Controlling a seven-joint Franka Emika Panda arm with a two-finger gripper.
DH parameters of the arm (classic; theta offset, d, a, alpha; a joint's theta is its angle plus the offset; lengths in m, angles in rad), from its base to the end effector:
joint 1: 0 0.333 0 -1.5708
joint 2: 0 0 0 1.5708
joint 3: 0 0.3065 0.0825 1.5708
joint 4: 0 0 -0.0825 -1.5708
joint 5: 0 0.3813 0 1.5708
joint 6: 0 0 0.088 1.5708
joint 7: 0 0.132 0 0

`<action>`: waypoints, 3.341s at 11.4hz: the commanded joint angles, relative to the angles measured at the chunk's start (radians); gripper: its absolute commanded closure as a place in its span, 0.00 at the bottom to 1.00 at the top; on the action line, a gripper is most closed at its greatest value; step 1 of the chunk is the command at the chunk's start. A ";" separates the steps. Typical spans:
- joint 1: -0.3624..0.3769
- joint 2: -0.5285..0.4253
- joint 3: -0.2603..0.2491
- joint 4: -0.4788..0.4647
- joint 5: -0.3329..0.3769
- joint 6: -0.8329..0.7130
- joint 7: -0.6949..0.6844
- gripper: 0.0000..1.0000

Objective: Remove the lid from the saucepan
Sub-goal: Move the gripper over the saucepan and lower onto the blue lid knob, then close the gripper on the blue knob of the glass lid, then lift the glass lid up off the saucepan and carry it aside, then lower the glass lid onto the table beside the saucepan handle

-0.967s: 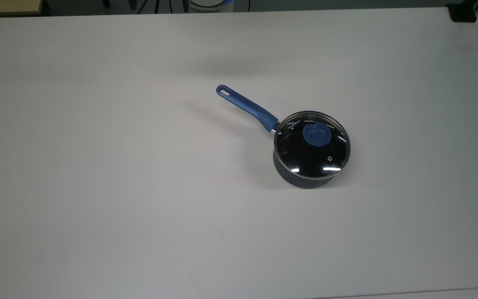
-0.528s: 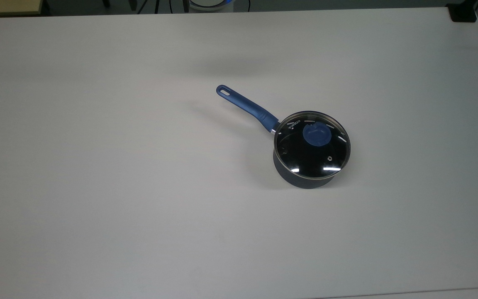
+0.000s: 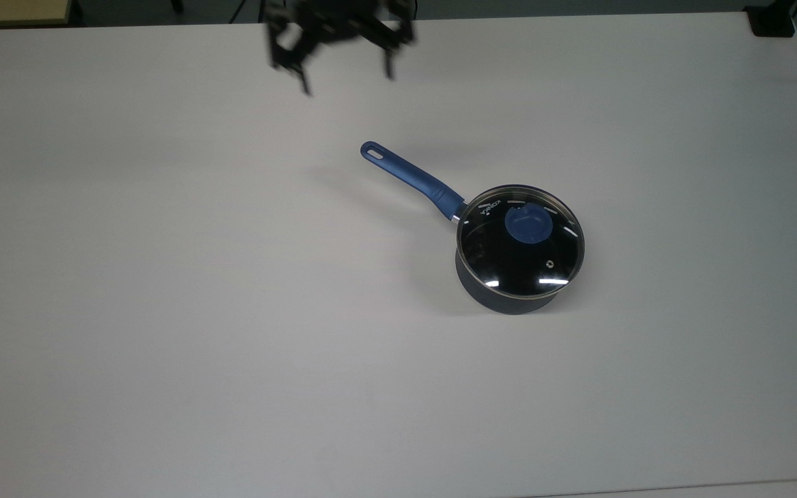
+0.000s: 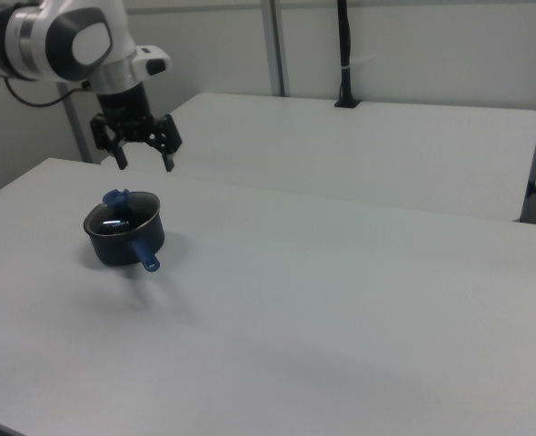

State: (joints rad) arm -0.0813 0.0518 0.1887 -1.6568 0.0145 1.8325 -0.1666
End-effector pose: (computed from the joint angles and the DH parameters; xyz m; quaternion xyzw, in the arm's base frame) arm 0.5874 0.0626 0.5446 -0.9889 -0.1345 -0.0627 0.0101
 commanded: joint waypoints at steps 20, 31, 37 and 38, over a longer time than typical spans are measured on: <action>0.316 0.444 0.067 0.170 -0.347 0.387 0.811 0.75; -0.041 -0.059 0.071 -0.136 -0.229 -0.068 -0.074 0.75; -0.262 -0.101 0.069 -0.581 -0.232 0.323 -0.200 0.75; -0.267 -0.080 0.069 -0.616 -0.232 0.418 -0.162 0.75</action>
State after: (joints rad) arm -0.3380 0.0069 0.2531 -2.1273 -0.2317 2.0492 -0.3631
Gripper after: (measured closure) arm 0.383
